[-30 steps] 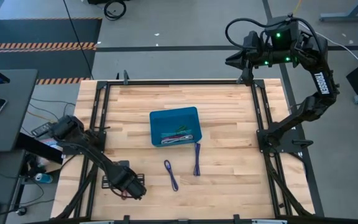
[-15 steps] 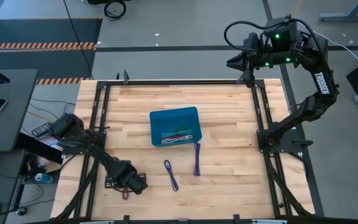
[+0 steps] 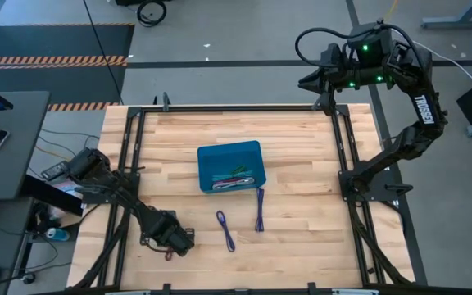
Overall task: Pick and place USB-C Cables
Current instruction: Put the black pink charger cable into the blue bin
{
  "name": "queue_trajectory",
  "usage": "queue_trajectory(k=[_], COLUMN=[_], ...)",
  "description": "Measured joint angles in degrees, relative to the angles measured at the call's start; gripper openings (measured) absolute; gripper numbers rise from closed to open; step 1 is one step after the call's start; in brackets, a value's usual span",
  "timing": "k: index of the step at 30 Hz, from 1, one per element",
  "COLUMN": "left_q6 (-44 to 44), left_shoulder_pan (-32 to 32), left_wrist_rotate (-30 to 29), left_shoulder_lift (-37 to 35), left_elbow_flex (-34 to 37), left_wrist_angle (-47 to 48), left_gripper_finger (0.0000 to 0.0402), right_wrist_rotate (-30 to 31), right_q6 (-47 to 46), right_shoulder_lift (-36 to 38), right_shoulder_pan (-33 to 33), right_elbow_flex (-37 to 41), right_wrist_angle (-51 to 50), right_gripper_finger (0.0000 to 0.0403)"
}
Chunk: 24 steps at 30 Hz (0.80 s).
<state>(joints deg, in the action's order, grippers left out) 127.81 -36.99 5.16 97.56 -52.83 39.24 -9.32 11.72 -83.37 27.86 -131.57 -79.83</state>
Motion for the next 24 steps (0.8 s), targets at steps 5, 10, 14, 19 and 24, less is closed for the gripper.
queue_trajectory(k=[5, 10, 14, 19, 24], left_q6=[-12.26, -34.04, -54.53, -81.74, -104.56], left_shoulder_pan=[5.58, 14.48, 22.76, 35.11, 45.74], left_wrist_rotate=[-18.41, -27.82, -33.66, -35.96, -28.41], left_shoulder_lift=[-3.66, -4.26, -4.44, -4.55, -4.56], left_elbow_flex=[-8.02, -22.77, -34.03, -44.35, -47.0], left_wrist_angle=[6.99, 21.34, 28.25, 29.67, 22.92], left_gripper_finger=[0.002, 0.002, 0.002, 0.002, 0.002], right_wrist_rotate=[0.0, 0.02, 0.09, 0.24, 0.24], right_q6=[-1.48, -1.5, -1.5, -1.22, -1.05], right_shoulder_lift=[0.0, 0.0, 0.0, 0.0, 0.0], right_shoulder_pan=[-0.01, -0.02, 0.0, -0.02, -0.02], right_elbow_flex=[0.0, 0.0, 0.0, 0.0, 0.0], right_wrist_angle=[0.0, 0.04, 0.04, 0.32, 1.0], right_gripper_finger=[0.0055, 0.0055, 0.0055, 0.0055, 0.0055])
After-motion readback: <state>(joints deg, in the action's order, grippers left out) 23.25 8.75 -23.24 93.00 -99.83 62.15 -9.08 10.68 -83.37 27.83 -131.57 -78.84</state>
